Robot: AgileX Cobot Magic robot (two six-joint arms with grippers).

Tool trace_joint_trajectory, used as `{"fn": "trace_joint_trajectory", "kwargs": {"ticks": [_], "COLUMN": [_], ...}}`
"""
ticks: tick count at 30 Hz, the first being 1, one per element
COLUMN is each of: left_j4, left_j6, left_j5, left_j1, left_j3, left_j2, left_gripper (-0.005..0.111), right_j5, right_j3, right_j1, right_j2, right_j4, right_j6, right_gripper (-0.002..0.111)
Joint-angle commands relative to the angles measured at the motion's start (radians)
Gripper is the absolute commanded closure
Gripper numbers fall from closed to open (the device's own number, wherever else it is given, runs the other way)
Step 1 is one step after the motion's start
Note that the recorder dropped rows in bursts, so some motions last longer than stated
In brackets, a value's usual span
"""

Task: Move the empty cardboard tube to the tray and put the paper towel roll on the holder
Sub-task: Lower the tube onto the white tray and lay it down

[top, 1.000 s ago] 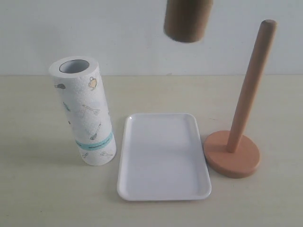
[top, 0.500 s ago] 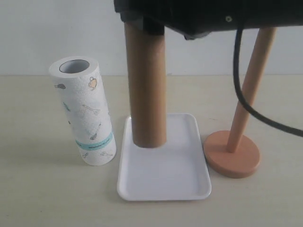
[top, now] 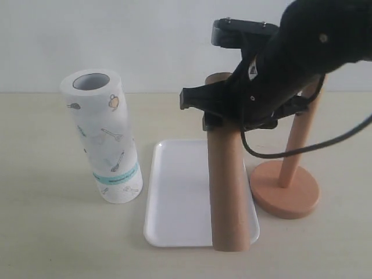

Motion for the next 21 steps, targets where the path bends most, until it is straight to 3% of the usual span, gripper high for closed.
{"fn": "trace_joint_trajectory", "kwargs": {"ticks": [1, 7, 15, 21], "left_j4": [-0.007, -0.007, -0.007, -0.007], "left_j6": [0.003, 0.003, 0.003, 0.003], "left_j5": [-0.001, -0.001, -0.001, -0.001], "left_j1": [0.002, 0.002, 0.002, 0.002], "left_j3": [0.003, 0.003, 0.003, 0.003], "left_j2": [-0.003, -0.003, -0.003, -0.003], "left_gripper": [0.103, 0.103, 0.103, 0.103], "right_j5": [0.095, 0.325, 0.484, 0.493], "right_j3": [-0.130, -0.328, -0.558, -0.588], "right_j1": [-0.037, -0.040, -0.047, -0.123], "right_j2": [0.080, 0.212, 0.405, 0.487], "right_j4": [0.126, 0.126, 0.129, 0.314], "right_j6": [-0.140, -0.200, -0.213, -0.262], "right_gripper": [0.109, 0.109, 0.109, 0.109]}}
